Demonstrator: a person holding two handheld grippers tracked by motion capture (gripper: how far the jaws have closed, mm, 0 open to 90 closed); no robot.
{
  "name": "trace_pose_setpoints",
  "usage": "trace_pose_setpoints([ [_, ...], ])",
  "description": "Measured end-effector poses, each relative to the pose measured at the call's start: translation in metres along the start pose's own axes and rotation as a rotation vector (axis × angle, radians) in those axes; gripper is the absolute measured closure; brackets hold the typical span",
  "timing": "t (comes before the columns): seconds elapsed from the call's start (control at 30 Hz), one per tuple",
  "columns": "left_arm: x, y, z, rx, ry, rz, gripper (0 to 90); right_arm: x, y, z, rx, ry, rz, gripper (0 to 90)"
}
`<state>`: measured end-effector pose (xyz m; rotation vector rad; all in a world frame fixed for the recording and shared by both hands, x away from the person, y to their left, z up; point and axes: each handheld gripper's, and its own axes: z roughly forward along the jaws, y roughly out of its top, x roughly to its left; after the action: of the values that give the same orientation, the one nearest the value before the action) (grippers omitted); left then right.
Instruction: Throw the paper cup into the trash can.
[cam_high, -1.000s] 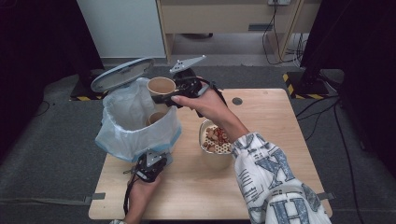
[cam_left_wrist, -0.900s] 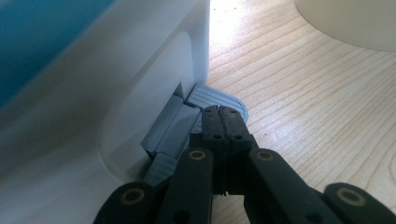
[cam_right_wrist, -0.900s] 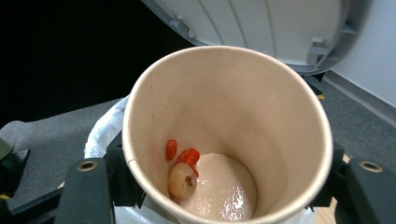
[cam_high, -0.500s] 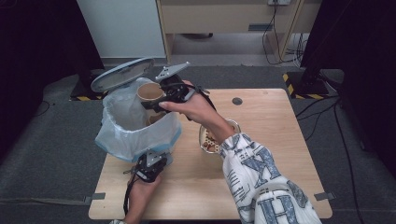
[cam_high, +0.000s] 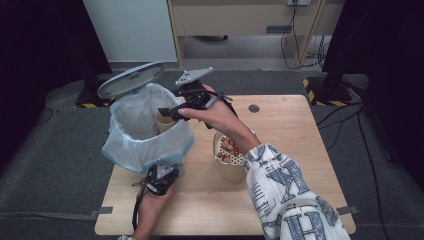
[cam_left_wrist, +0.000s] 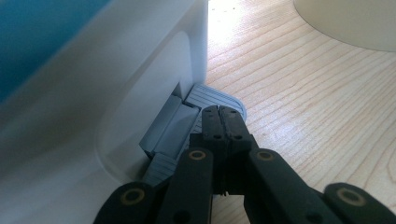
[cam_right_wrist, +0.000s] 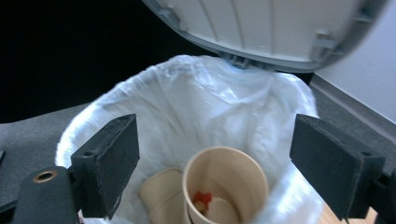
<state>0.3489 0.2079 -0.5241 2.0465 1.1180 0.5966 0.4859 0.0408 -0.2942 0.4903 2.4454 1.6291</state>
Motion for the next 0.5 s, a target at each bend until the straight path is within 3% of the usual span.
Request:
trace_pose_setpoints([
  [0.5,0.0,0.0,0.0,0.0,0.0,0.0,89.3,-0.02,-0.014,-0.03,-0.005,-0.064,0.03,15.3],
])
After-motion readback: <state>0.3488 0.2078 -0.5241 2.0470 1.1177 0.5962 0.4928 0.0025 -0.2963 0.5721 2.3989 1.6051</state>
